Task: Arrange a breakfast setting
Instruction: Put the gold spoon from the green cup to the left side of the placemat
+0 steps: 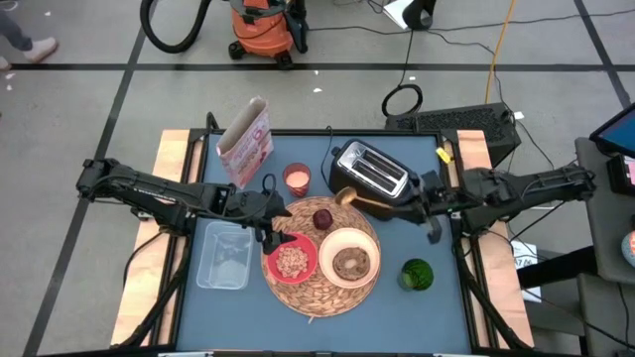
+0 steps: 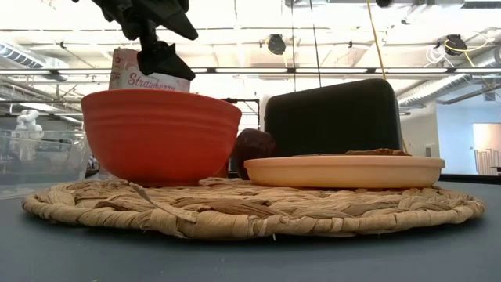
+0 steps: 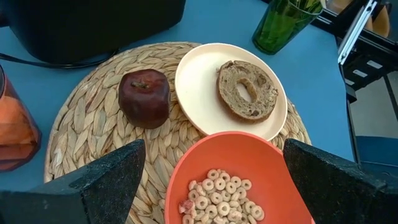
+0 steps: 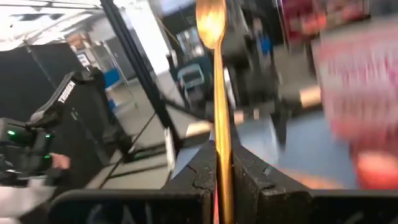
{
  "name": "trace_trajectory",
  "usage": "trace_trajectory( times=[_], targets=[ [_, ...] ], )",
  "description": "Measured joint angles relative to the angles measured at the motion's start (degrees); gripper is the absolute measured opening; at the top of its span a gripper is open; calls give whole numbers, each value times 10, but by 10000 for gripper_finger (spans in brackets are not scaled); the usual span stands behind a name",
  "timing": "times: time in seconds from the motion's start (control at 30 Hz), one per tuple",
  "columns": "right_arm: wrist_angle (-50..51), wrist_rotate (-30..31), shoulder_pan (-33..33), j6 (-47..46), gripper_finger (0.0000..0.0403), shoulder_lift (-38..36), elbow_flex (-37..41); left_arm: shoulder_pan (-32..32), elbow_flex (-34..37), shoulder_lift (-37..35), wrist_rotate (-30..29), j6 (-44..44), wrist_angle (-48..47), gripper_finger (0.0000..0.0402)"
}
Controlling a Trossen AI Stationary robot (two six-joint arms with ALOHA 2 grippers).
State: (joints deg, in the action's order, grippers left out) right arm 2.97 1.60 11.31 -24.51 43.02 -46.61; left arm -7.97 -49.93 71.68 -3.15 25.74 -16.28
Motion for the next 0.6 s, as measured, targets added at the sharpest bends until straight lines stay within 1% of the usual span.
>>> trace_trajectory(
  times=[0.13, 0.27, 0.4, 0.6],
  targets=[
    [-128, 2, -1, 111, 18, 47, 0, 0, 0, 0, 0, -1, 9, 386],
    [-249, 1, -1, 215, 18, 96, 0, 0, 0, 0, 0, -22, 49, 386],
    [-349, 1, -7, 299, 18, 148, 0, 0, 0, 0, -1, -53, 115, 386],
    [-466, 1, -24, 368, 18, 227, 0, 0, 0, 0, -1, -119, 240, 386]
  ],
)
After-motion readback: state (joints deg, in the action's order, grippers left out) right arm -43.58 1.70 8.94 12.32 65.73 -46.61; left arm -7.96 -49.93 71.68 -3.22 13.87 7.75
